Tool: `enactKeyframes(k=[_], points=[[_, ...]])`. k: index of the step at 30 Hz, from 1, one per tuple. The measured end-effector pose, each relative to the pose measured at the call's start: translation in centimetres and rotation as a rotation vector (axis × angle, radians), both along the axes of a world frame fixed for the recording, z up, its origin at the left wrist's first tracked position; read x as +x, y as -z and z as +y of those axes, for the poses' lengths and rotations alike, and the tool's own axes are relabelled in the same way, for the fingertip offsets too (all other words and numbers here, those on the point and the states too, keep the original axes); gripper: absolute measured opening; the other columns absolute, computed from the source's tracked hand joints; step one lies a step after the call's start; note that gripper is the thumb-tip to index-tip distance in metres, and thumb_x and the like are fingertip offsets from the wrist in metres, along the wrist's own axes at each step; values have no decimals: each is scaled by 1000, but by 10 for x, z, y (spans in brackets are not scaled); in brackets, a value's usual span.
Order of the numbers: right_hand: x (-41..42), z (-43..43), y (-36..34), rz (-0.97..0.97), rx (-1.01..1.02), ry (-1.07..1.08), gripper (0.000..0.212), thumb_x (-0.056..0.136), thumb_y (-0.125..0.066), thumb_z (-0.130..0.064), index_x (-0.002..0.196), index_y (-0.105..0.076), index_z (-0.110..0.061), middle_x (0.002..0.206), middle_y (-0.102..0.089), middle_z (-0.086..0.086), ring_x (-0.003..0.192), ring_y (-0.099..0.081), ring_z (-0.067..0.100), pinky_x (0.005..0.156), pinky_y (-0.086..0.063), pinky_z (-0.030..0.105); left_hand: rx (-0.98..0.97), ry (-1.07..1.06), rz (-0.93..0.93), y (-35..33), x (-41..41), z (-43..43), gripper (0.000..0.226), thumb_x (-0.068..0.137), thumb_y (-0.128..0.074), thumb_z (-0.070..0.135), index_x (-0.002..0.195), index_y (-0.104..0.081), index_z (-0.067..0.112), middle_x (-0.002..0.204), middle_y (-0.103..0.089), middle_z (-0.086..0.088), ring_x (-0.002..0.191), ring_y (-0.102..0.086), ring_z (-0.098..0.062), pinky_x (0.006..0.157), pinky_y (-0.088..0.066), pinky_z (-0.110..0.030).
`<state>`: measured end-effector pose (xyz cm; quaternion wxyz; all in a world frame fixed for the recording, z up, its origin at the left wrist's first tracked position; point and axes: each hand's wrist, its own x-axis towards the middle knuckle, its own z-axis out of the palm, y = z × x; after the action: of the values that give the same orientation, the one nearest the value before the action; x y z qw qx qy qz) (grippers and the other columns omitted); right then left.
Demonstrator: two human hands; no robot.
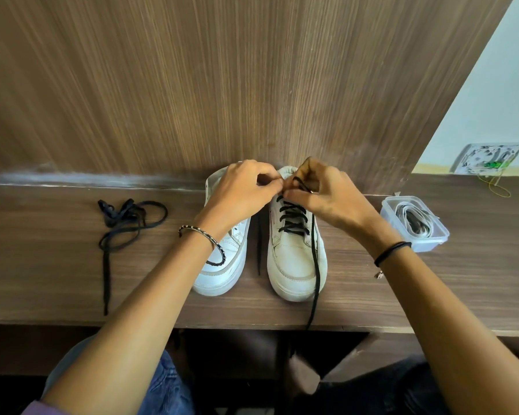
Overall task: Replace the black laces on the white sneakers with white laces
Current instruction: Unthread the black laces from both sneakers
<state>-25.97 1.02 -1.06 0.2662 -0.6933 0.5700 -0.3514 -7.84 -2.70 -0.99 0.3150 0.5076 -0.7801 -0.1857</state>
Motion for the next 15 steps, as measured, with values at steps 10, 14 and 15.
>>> enactKeyframes(k=[10,14,15], points=[[0,-5,4,-498,19,168,21,81,-76,3,81,-59,-9,98,-76,25,79,-72,29,61,-58,30,14,14,19,1,1,0,17,95,-63,38,101,-78,33,92,-67,18,96,-59,-4,82,-45,-25],[-1,-12,3,-1008,46,345,34,89,-64,13,76,-48,-15,88,-75,13,57,-51,8,46,-36,19,9,-1,-10,1,0,0,16,96,-62,38,94,-77,33,80,-59,24,80,-55,0,68,-35,-19],[0,-14,5,-1064,35,370,34,91,-63,11,77,-46,-15,84,-73,9,55,-50,7,45,-35,19,10,3,-1,2,0,0,16,96,-62,37,94,-77,33,78,-58,23,78,-55,-1,69,-35,-22]])
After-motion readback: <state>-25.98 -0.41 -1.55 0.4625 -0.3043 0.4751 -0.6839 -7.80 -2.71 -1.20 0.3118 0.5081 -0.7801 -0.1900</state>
